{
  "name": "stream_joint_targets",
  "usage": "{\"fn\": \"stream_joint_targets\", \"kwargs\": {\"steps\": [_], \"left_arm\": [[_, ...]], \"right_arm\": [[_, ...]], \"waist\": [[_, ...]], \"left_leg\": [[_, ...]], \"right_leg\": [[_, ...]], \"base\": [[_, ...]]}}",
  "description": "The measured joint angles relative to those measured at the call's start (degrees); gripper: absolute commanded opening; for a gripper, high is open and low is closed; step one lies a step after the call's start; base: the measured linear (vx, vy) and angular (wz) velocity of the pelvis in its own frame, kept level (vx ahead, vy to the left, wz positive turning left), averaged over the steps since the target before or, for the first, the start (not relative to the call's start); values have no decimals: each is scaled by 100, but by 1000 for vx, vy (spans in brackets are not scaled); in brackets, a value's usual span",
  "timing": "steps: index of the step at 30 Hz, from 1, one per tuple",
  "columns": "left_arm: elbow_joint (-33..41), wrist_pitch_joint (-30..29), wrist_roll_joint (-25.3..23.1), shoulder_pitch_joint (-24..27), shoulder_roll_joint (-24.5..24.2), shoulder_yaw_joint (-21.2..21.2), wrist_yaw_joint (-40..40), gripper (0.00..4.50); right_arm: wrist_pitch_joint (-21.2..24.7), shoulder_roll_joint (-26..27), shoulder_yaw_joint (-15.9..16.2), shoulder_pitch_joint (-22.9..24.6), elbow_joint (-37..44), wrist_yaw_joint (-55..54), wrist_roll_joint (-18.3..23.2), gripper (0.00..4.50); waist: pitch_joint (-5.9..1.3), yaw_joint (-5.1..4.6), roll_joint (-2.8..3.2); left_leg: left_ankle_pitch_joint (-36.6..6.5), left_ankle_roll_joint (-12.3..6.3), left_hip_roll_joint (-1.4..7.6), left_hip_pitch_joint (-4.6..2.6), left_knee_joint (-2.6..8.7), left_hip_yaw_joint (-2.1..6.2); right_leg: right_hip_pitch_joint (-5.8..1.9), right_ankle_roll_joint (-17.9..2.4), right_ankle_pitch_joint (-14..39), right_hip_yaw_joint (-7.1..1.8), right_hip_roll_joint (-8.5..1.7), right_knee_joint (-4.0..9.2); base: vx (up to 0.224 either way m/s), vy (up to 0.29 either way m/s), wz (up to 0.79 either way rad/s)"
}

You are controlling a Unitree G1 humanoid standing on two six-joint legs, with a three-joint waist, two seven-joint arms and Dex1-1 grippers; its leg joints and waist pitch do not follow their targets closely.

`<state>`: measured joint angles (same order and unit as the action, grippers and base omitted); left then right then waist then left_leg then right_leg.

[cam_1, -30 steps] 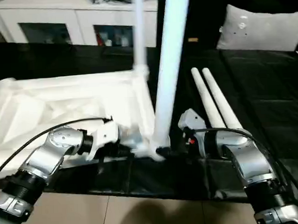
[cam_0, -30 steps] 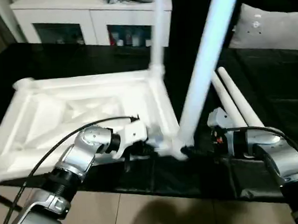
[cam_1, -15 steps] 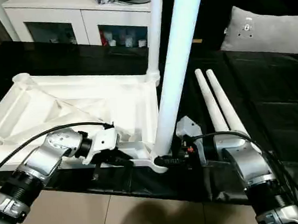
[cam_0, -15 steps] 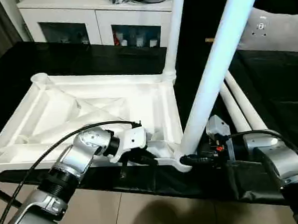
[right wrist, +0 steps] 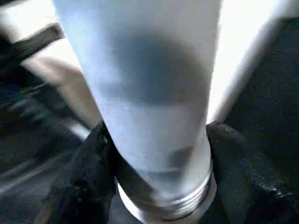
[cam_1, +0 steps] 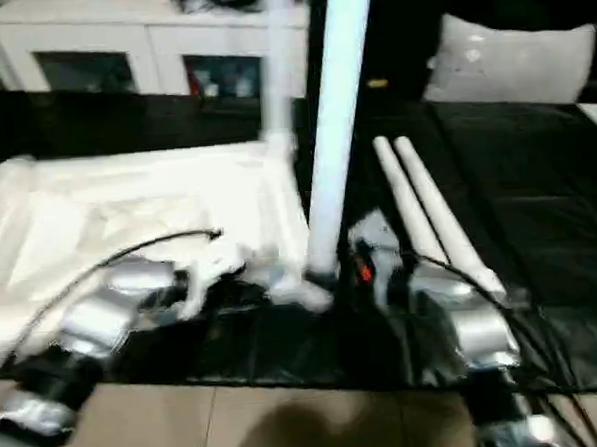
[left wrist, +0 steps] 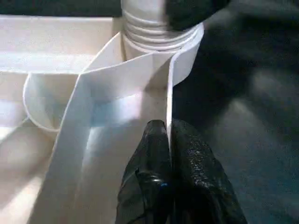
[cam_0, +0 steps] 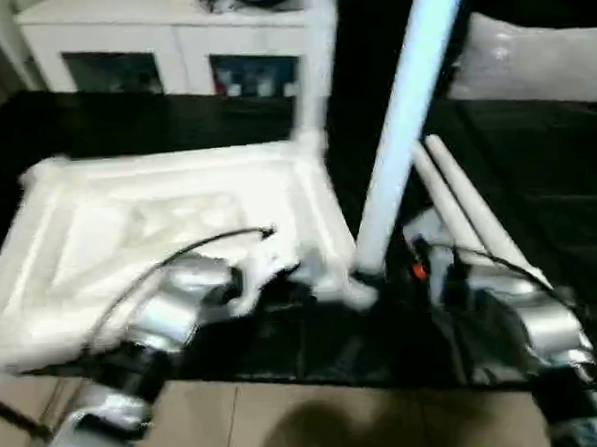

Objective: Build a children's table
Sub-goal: Rotate leg to tighten, then rotate table base

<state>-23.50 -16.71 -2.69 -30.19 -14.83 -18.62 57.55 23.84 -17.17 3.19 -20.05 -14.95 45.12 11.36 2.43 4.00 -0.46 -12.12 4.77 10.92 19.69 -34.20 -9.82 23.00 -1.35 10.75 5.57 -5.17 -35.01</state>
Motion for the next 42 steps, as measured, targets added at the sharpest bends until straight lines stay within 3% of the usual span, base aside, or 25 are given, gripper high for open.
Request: {"fn": "stream_joint_targets", "kwargs": {"steps": [6,7,11,23,25,32,34,39,42], "left_arm": [[-300,-460,-167,-205,788,138,-1234,0],[-313,-475,-191,-212,873,135,-1357,0],[-313,-434,-242,-227,917,119,-1430,0],[-846,513,-603,-446,739,-138,-1677,0],[-950,539,-595,-510,735,-56,-1714,54],[-703,854,-324,-506,730,188,-1682,102],[-548,777,-199,-446,710,354,-1716,123],[-13,301,77,-288,553,724,-1833,123],[359,92,0,-171,93,882,-1918,107]], "right_arm": [[309,514,-360,-225,-105,-1480,-233,255],[269,560,-401,-223,-115,-1633,-243,290],[98,653,-478,-170,-117,-1720,-248,328],[65,415,-452,337,360,-1583,-217,434],[94,301,-483,463,371,-1443,-164,448],[61,-296,-472,623,900,-863,-49,450],[38,-453,-399,699,1041,-638,-41,450],[71,-595,-229,737,1294,-191,130,450],[94,-656,-4,722,1405,52,160,450]], "waist": [[-12,11,41],[-19,24,61],[-35,60,89],[-22,91,103],[-12,74,110],[-2,102,107],[-2,98,109],[8,91,127],[10,71,124]], "left_leg": [[4,-4,-2,-6,7,1],[2,-7,-5,0,8,1],[-4,-22,-6,27,10,1],[2,-14,-5,27,15,1],[3,-14,-6,30,14,1],[6,-63,-4,52,15,1],[3,-73,-4,53,14,1],[3,-72,-1,49,14,0],[2,-68,2,42,14,0]], "right_leg": [[-9,9,2,0,-1,4],[-8,13,4,-1,-2,10],[11,2,-3,0,-4,7],[13,39,-1,2,-4,9],[16,41,-2,1,-4,10],[29,19,-6,2,-2,17],[29,15,-1,2,-2,19],[29,12,-1,5,-1,16],[27,12,-1,5,2,11]], "base": [[0,0,0],[0,0,0],[0,0,0],[0,0,0],[0,0,0],[0,0,0],[0,0,0],[0,0,0],[0,0,0]]}}
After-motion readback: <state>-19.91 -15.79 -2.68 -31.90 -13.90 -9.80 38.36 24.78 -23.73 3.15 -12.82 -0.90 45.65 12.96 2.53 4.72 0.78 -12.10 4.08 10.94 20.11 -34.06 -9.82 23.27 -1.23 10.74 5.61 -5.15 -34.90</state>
